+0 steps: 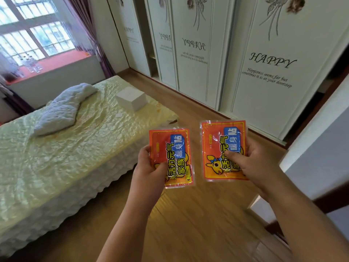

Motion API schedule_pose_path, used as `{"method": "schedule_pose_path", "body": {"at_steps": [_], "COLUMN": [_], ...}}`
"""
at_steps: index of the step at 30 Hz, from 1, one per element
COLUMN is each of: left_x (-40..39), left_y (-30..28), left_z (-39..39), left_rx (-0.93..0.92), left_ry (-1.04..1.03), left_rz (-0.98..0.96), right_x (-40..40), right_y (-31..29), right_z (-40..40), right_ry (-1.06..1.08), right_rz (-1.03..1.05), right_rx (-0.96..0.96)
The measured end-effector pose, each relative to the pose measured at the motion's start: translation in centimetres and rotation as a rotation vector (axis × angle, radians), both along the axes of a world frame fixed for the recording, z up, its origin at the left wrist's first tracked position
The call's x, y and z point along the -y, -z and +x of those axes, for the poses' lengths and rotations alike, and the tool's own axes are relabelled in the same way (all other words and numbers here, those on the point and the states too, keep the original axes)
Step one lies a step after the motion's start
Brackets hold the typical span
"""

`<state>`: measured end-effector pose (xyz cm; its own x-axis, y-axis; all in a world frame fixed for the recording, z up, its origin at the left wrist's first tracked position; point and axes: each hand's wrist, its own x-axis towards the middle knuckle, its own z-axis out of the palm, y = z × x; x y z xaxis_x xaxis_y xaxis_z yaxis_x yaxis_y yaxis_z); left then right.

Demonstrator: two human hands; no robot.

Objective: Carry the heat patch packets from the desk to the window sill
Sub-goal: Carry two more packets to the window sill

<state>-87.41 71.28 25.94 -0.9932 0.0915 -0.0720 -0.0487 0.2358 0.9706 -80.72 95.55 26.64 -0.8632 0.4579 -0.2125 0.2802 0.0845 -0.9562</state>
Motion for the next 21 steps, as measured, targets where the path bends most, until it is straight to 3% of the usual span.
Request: {"method": "schedule_pose_path", "body": {"at_steps": [11, 21], "left_x": [-7.0, -11.9], "left_y": [1.2, -0.4], "left_z": [-11.1, -26.1], "left_rx": [0.03, 0.015], "left_ry": [0.135, 0.299], "left_rz": [0.053, 0.091], "right_x": [-5.6, -8.8], "right_y": [0.1, -1.7], "right_z": [-7.2, -19.2], "right_ry": [0.126, 0.246], "right_rz": [0.105, 0.194], "right_rx": [0.047, 0.066]}}
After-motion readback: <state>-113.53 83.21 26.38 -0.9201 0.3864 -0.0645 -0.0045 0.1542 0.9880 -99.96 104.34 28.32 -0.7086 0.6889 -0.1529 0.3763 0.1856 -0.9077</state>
